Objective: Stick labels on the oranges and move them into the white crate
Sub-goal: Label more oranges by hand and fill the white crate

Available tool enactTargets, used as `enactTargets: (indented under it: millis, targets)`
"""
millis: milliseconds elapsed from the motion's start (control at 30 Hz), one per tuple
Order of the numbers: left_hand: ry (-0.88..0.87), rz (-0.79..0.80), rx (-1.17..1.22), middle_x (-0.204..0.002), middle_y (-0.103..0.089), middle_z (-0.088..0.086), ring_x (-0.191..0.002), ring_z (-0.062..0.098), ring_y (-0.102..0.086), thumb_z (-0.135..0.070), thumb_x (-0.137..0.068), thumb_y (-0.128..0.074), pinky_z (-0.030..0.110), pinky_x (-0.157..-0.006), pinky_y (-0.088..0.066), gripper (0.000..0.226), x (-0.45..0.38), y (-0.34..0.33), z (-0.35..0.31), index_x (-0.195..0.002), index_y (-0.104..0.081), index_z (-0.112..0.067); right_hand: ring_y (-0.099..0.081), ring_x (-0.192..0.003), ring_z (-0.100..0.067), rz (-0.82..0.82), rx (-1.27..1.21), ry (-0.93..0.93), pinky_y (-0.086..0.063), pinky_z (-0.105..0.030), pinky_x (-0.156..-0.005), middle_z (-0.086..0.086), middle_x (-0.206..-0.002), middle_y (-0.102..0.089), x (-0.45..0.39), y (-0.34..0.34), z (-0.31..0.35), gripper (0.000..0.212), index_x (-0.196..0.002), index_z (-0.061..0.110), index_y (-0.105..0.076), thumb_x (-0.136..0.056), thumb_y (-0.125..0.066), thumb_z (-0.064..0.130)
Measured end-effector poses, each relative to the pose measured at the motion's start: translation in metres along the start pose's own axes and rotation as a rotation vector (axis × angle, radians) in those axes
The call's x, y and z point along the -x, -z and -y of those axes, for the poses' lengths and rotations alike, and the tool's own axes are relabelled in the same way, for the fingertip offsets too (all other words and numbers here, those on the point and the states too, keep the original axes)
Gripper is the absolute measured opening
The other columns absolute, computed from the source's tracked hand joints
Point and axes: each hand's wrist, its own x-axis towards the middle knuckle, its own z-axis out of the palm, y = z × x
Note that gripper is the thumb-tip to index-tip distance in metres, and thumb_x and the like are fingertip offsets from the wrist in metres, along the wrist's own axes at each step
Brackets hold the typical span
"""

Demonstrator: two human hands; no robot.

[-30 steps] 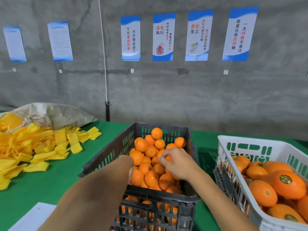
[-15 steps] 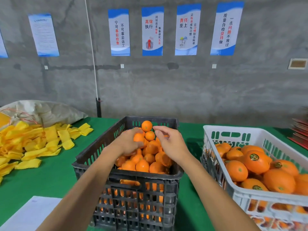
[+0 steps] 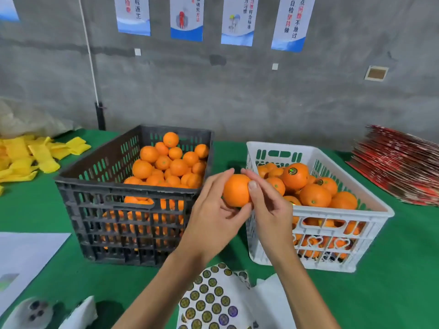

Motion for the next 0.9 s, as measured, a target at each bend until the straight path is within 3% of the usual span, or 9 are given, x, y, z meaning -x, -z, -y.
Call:
enactTargets:
  millis: [133,267,400,500,567,700,800,900]
  targets:
    - [0.246,0.131,-0.077,-0.135,-0.038,-0.027,-0.113,-0.007,-0.058,-0.037,-0.088,-0.076,0.012,-0.09,-0.051,0.075,0.056,-0.014,0.043,-0.151,-0.038,-0.031,-0.066,-0.119,-0.01,0.065,0.06,-0.214,-0.057,-0.033,-0.098,0.01,-0.127,-0.071,0.051,0.012,-0.045,0.032,-0.126,0.027,-0.073,-0.095,-0.07,0.031]
    - [0.394,0.208,-0.106,-0.135,-0.038,-0.028,-0.107,-0.003,-0.063,-0.046,-0.089,-0.071,0.026,-0.091,-0.056,0.073,0.093,-0.019,0.084,-0.151,-0.035,-0.034,-0.066,-0.118,-0.01,0.11,0.097,-0.357,-0.057,-0.04,-0.099,0.011,-0.127,-0.07,0.084,0.009,-0.088,0.029,-0.126,0.027,-0.072,-0.097,-0.068,0.029]
    - [0.508,0.186,-0.118,-0.136,-0.039,-0.024,-0.1,-0.013,-0.061,-0.058,-0.086,-0.072,0.013,-0.083,-0.054,0.078,0.125,-0.023,0.11,-0.15,-0.03,-0.043,-0.063,-0.118,-0.003,0.181,0.274,-0.377,-0.053,-0.036,-0.103,0.011,-0.127,-0.069,0.103,0.014,-0.123,0.027,-0.128,0.022,-0.071,-0.106,-0.055,0.025]
    - [0.61,0.104,-0.051,-0.136,-0.052,-0.017,-0.101,-0.002,-0.067,-0.073,-0.078,-0.069,0.022,-0.088,-0.057,0.08,0.141,-0.021,0.123,-0.145,-0.032,-0.05,-0.058,-0.126,-0.01,0.421,0.604,-0.335,-0.047,-0.035,-0.109,0.007,-0.138,-0.062,0.118,0.024,-0.141,0.033,-0.135,0.014,-0.065,-0.107,-0.05,0.024]
    - [0.645,0.044,0.034,-0.127,-0.064,-0.007,-0.099,0.008,-0.072,-0.075,-0.077,-0.069,0.034,-0.09,-0.059,0.071,0.144,-0.021,0.13,-0.137,-0.036,-0.057,-0.051,-0.134,-0.009,0.56,0.745,-0.328,-0.043,-0.031,-0.112,0.014,-0.148,-0.051,0.127,0.027,-0.146,0.044,-0.141,0.014,-0.06,-0.105,-0.052,0.037]
    - [0.654,0.003,0.097,-0.125,-0.066,-0.004,-0.1,0.012,-0.073,-0.072,-0.079,-0.07,0.036,-0.092,-0.059,0.065,0.146,-0.025,0.133,-0.134,-0.038,-0.06,-0.045,-0.136,-0.003,0.562,0.882,-0.324,-0.042,-0.022,-0.109,0.018,-0.154,-0.042,0.13,0.028,-0.145,0.06,-0.145,0.02,-0.058,-0.1,-0.052,0.058]
    - [0.642,-0.015,0.098,-0.126,-0.065,-0.004,-0.101,0.013,-0.072,-0.07,-0.081,-0.07,0.036,-0.092,-0.059,0.063,0.149,-0.026,0.134,-0.135,-0.038,-0.059,-0.051,-0.132,-0.005,0.544,0.901,-0.305,-0.045,-0.023,-0.107,0.015,-0.15,-0.049,0.132,0.026,-0.145,0.055,-0.138,0.018,-0.064,-0.098,-0.057,0.055]
    - [0.648,-0.007,0.106,-0.123,-0.066,-0.002,-0.098,0.016,-0.073,-0.068,-0.082,-0.071,0.036,-0.089,-0.059,0.064,0.149,-0.024,0.135,-0.136,-0.039,-0.057,-0.058,-0.122,-0.005,0.429,0.805,-0.355,-0.048,-0.021,-0.101,0.015,-0.138,-0.059,0.133,0.023,-0.15,0.035,-0.122,0.018,-0.075,-0.098,-0.065,0.041]
